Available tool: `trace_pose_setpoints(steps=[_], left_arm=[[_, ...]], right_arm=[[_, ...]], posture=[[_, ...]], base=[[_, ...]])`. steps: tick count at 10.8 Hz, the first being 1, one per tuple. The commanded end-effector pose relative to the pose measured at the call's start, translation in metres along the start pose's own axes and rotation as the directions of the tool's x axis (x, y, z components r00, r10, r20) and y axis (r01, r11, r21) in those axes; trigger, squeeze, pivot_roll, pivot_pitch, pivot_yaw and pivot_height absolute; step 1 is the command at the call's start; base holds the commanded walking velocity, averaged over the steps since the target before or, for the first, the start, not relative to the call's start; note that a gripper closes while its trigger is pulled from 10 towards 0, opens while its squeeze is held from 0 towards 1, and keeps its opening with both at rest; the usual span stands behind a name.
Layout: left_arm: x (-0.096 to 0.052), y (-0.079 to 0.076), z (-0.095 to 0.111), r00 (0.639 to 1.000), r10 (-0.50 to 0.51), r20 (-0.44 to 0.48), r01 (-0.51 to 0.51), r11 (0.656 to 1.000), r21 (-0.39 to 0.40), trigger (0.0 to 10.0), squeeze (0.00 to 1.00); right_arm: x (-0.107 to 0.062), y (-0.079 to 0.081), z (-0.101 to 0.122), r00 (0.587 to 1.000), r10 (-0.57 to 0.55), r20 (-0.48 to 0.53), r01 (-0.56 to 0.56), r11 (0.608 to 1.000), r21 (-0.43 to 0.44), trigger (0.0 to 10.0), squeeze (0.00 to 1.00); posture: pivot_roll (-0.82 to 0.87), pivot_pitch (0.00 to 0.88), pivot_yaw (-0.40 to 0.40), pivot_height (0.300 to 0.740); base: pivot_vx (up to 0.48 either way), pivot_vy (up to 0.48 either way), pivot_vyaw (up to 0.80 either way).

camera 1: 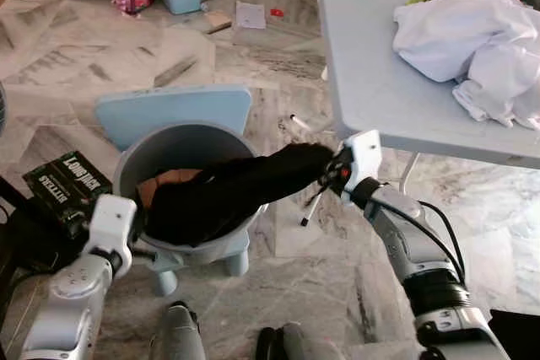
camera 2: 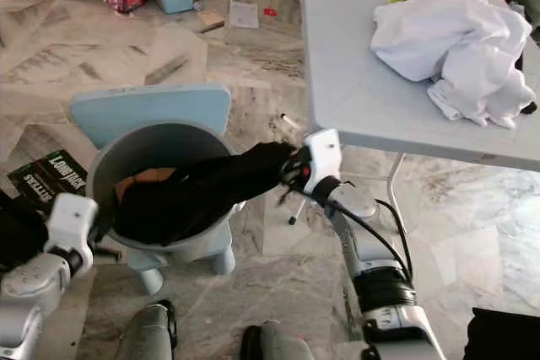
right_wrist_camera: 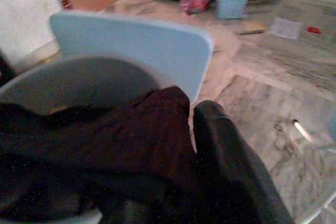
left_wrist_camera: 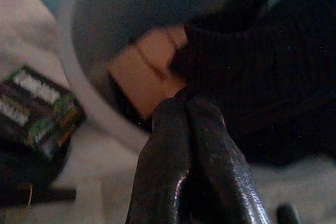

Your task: Hang hanger

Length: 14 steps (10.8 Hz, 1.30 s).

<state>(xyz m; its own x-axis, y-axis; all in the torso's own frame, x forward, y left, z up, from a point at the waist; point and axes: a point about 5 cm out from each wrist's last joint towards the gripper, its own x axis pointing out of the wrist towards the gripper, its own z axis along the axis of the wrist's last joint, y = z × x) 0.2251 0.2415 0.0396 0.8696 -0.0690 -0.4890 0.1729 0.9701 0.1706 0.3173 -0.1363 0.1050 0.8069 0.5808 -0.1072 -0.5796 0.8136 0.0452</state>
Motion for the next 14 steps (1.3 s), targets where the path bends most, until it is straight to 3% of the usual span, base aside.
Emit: trace_pose_setpoints(steps=[1, 2, 4, 6, 8, 10, 11, 12, 14], left_arm=[[-0.01, 0.012, -0.035, 0.984, 0.078, -0.162, -0.076, 0.997, 0.02, 0.0, 0.0], [-0.012, 0.007, -0.044, 0.978, 0.051, -0.202, -0.045, 0.998, 0.032, 0.0, 0.0], [-0.011, 0.007, -0.048, 0.975, 0.05, -0.217, -0.045, 0.999, 0.026, 0.0, 0.0], [-0.008, 0.014, -0.046, 0.974, 0.082, -0.209, -0.076, 0.996, 0.037, 0.0, 0.0], [-0.008, 0.021, -0.044, 0.972, 0.135, -0.194, -0.128, 0.991, 0.05, 0.0, 0.0], [-0.006, 0.028, -0.032, 0.973, 0.196, -0.119, -0.193, 0.98, 0.042, 0.0, 0.0], [-0.004, 0.031, -0.022, 0.974, 0.22, -0.062, -0.214, 0.973, 0.081, 0.0, 0.0], [-0.001, 0.026, -0.009, 0.981, 0.191, -0.002, -0.191, 0.979, 0.077, 0.0, 0.0], [0.001, 0.017, -0.018, 0.991, 0.119, -0.066, -0.112, 0.989, 0.092, 0.0, 0.0]], right_arm=[[-0.014, -0.021, 0.011, 0.997, -0.068, 0.039, 0.07, 0.996, -0.047, 10.0, 1.0], [-0.015, -0.021, 0.01, 0.997, -0.062, 0.034, 0.064, 0.996, -0.061, 10.0, 1.0], [-0.018, -0.006, 0.004, 0.992, 0.122, -0.041, -0.126, 0.984, -0.124, 10.0, 1.0], [-0.029, 0.0, -0.005, 0.941, 0.291, -0.174, -0.322, 0.928, -0.189, 10.0, 1.0], [-0.036, -0.006, -0.005, 0.916, 0.344, -0.208, -0.381, 0.907, -0.179, 10.0, 1.0], [-0.034, -0.009, -0.009, 0.936, 0.278, -0.217, -0.326, 0.917, -0.231, 10.0, 1.0], [-0.033, -0.007, -0.011, 0.944, 0.261, -0.204, -0.306, 0.922, -0.236, 10.0, 1.0], [-0.031, -0.004, -0.014, 0.952, 0.241, -0.191, -0.284, 0.926, -0.25, 10.0, 1.0], [-0.029, -0.002, -0.017, 0.959, 0.22, -0.181, -0.262, 0.93, -0.259, 10.0, 1.0]], posture=[[0.01, 0.121, -0.17, 0.74], [0.01, 0.121, -0.17, 0.74], [0.01, 0.122, -0.169, 0.74], [0.0, 0.12, -0.168, 0.74], [0.0, 0.12, -0.167, 0.74], [0.0, 0.12, -0.162, 0.74], [0.01, 0.12, -0.16, 0.74], [0.01, 0.118, -0.156, 0.74], [0.01, 0.117, -0.152, 0.74]], base=[[0.0, 0.0, 0.0], [0.0, 0.0, 0.0], [0.0, 0.0, 0.0], [0.0, 0.0, 0.0], [0.0, 0.0, 0.0], [0.0, 0.0, 0.0], [0.0, 0.0, 0.0], [0.0, 0.0, 0.0], [0.0, 0.0, 0.0]])
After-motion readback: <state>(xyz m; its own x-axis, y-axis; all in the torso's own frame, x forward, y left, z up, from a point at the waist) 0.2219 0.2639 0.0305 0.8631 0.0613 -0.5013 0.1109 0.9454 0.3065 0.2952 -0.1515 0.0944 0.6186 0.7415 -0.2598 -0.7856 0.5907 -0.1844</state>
